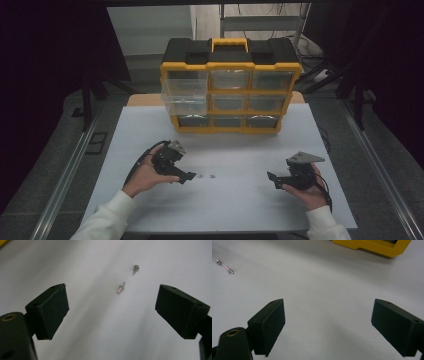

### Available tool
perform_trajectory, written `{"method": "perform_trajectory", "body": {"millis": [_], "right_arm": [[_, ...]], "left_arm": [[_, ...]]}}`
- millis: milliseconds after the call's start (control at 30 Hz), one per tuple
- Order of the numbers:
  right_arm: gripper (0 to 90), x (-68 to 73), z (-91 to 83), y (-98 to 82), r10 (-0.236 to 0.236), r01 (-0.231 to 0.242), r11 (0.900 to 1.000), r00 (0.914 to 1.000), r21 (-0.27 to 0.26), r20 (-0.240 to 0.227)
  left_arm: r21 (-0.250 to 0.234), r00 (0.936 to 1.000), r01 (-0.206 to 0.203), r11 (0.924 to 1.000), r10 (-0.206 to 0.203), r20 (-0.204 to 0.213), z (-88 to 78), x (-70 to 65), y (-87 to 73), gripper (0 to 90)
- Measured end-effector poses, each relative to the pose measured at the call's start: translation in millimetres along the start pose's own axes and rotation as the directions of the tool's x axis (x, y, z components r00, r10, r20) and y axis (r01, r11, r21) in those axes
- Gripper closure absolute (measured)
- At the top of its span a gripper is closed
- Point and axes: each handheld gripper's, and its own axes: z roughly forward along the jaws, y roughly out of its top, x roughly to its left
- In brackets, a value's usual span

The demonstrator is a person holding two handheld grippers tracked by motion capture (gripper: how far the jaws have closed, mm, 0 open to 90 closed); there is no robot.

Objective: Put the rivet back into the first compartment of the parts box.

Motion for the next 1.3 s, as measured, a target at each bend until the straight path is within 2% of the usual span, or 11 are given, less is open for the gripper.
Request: {"method": "perform_trajectory", "body": {"millis": [167,233,367,500,700,867,1000,1033,1100,1167,1300], "right_arm": [[12.1,0.2,0.1,0.0,-0.001,0.001,1.000,1.0000,0.001,0.000],[12.0,0.2,0.1,-0.1,-0.002,0.002,1.000,1.0000,0.001,0.000],[12.1,-0.1,0.1,-0.2,-0.004,0.004,1.000,1.0000,0.003,0.001],[12.1,-0.3,-0.2,-0.2,-0.004,0.004,1.000,1.0000,0.002,0.002],[12.1,-0.3,0.0,-0.3,-0.006,0.006,1.000,1.0000,0.004,0.003],[12.1,-0.6,-0.2,-0.3,-0.005,0.005,1.000,1.0000,0.002,0.005],[12.1,-0.2,0.2,-0.2,-0.006,0.006,1.000,1.0000,0.004,0.004],[12.1,-0.2,0.2,-0.2,-0.006,0.006,1.000,1.0000,0.004,0.004],[12.1,0.2,-0.2,-0.1,-0.008,0.008,1.000,1.0000,0.004,0.005],[12.1,0.1,-0.3,-0.1,-0.008,0.008,1.000,0.9999,0.003,0.006],[12.1,-0.5,-0.4,-0.1,-0.004,0.004,1.000,1.0000,0.002,0.006]], "left_arm": [[0.023,0.9995,-0.030,0.9993,0.029,0.011,12.3,-1.5,4.9,14.5],[0.020,0.9994,-0.031,0.9993,0.031,-0.012,17.6,-3.3,6.7,15.7],[0.038,0.9992,-0.039,0.9985,0.040,-0.009,28.2,-4.5,9.0,18.1],[0.071,0.9975,-0.067,0.9952,0.069,-0.015,37.6,-5.4,11.0,23.6],[0.115,0.9933,-0.099,0.9884,0.105,-0.049,49.3,-10.9,12.5,40.5],[0.124,0.9919,-0.124,0.9845,0.127,-0.011,50.2,-15.0,12.4,59.9],[0.129,0.9931,-0.118,0.9846,0.117,0.014,49.9,-15.0,13.1,71.9],[0.127,0.9946,-0.104,0.9865,0.102,0.018,49.8,-13.7,13.1,71.9],[0.128,0.9962,-0.085,0.9882,0.082,0.029,49.6,-12.0,13.1,81.2],[0.127,0.9971,-0.073,0.9893,0.069,0.032,49.6,-11.5,13.0,82.5],[0.128,0.9957,-0.093,0.9874,0.091,0.017,48.9,-13.5,13.3,83.0]]}}
